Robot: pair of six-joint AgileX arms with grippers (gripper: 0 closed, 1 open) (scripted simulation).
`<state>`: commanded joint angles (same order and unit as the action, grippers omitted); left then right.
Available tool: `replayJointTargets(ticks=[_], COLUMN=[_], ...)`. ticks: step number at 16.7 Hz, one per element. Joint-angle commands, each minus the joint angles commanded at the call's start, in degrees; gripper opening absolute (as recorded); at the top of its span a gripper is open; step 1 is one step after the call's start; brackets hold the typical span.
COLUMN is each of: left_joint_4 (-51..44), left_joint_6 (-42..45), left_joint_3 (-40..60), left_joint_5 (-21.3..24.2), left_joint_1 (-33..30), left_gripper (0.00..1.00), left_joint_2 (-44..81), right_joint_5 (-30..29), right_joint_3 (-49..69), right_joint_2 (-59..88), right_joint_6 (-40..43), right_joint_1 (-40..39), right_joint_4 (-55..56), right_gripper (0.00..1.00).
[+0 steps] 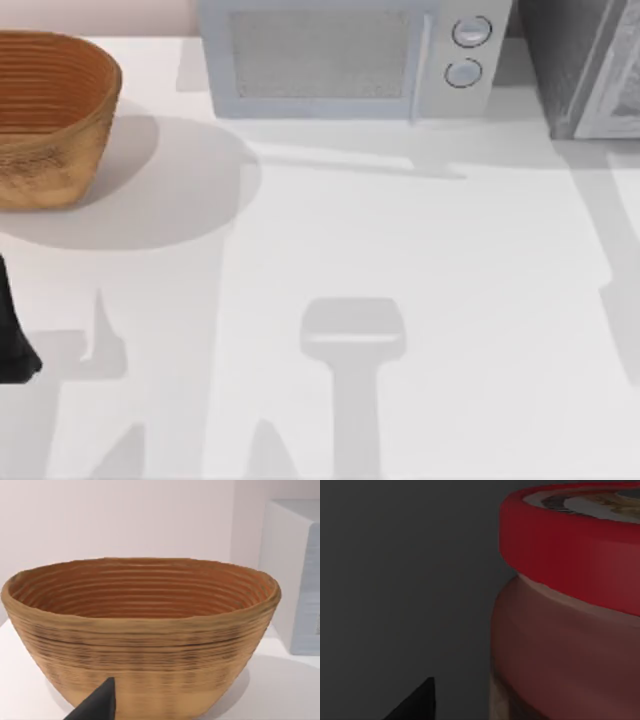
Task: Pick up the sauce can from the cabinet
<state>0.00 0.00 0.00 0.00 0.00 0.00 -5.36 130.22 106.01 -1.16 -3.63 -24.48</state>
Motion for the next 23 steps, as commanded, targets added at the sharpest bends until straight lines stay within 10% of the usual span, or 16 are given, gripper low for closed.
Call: replayJointTargets(ticks=[3,16,23], left_joint_4=[0.0,0.0,0.0], left_joint_6=[0.0,0.0,0.0], left_joint_3=[0.0,0.0,0.0], left_joint_5=[0.0,0.0,0.0], left_joint_1=[0.0,0.0,0.0], left_gripper=[1.0,1.0,1.0], left_joint_2=[0.0,0.0,0.0], right_joint_5=[0.0,0.0,0.0], right_joint_3=[0.0,0.0,0.0], right_joint_2=[0.0,0.0,0.0], right_joint_6=[0.0,0.0,0.0], right_joint_1=[0.0,0.0,0.0], right_joint_4=[0.0,0.0,0.0], right_gripper=[1.0,0.02,0.0])
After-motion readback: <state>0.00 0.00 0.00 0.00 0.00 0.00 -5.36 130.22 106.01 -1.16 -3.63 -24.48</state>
